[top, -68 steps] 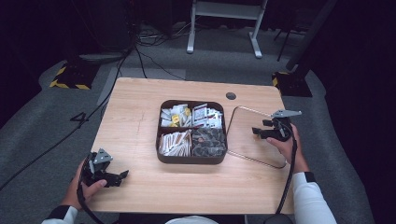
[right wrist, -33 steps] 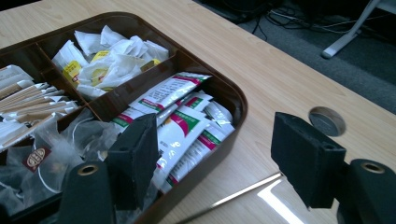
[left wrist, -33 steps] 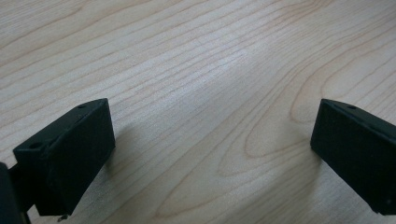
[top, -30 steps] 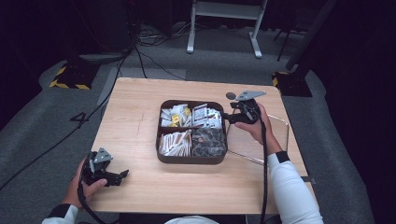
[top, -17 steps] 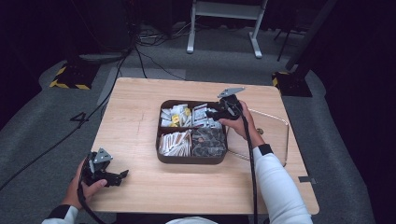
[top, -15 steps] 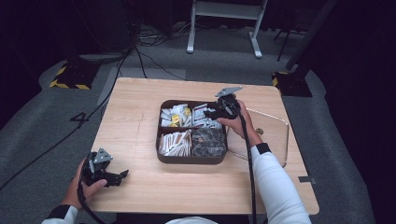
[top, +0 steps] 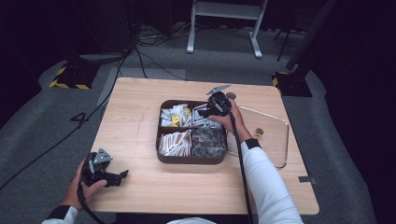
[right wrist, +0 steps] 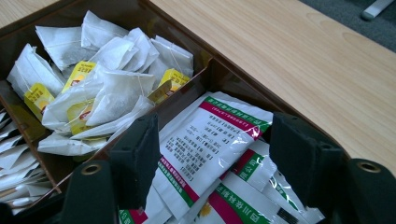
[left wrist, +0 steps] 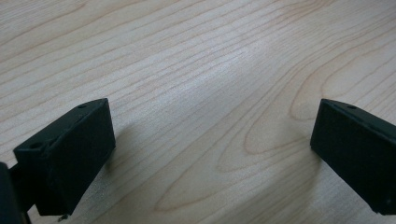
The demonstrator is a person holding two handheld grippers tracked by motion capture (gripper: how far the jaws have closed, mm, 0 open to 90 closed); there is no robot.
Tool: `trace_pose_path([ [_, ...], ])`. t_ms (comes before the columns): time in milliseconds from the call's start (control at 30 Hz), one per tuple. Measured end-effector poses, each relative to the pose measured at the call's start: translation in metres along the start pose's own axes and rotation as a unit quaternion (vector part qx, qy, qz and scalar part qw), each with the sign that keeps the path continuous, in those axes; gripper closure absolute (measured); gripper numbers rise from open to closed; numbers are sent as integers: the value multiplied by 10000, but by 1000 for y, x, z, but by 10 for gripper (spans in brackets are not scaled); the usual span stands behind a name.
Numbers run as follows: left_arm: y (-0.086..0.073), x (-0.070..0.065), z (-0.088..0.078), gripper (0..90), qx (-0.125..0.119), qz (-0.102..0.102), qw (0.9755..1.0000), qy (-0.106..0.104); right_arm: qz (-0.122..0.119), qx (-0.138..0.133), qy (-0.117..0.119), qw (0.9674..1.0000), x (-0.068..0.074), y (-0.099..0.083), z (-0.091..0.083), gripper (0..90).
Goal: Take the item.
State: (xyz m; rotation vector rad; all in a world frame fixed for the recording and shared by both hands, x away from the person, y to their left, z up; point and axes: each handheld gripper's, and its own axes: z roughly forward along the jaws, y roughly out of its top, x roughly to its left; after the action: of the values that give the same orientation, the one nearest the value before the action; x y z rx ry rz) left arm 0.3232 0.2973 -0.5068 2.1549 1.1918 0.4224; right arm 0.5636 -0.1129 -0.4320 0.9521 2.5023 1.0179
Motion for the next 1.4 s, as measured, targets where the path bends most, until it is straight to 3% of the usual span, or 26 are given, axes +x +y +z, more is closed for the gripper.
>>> trace_pose_path([
  [300, 0, 0, 0, 1, 1, -5, 10000, -2, 77, 229, -34, 9997, 4, 0, 13, 319],
  [533, 0, 0, 0, 1, 2, -5, 10000, -2, 58, -53, 97, 9999, 14, 7, 8, 320],
  [633, 0, 0, 0, 1, 3, -5, 10000, -1, 42, -120, 208, 9997, 15, 8, 7, 393],
  [733, 0, 0, 0, 1, -1, -2, 10000, -1, 142, -103, 406, 9990, 14, 8, 9, 569],
  [867, 0, 0, 0, 1, 3, -6, 10000, -1, -27, 265, 227, 9994, 17, 7, 20, 611],
  [900, 0, 0, 0, 1, 3, -6, 10000, -1, -27, 265, 227, 9994, 17, 7, 20, 611],
  [933, 0, 0, 0, 1, 4, -7, 10000, 0, -7, 241, 217, 9995, 17, 7, 20, 680],
  [1067, 0, 0, 0, 1, 4, -6, 10000, -1, -44, 209, 171, 9996, 18, 7, 18, 804],
  [1300, 0, 0, 0, 1, 3, -20, 10000, 13, -31, 167, 153, 9997, 20, 9, 10, 840],
  [1400, 0, 0, 0, 1, 2, -14, 10000, 13, 7, 5, 57, 10000, 23, 12, 0, 877],
])
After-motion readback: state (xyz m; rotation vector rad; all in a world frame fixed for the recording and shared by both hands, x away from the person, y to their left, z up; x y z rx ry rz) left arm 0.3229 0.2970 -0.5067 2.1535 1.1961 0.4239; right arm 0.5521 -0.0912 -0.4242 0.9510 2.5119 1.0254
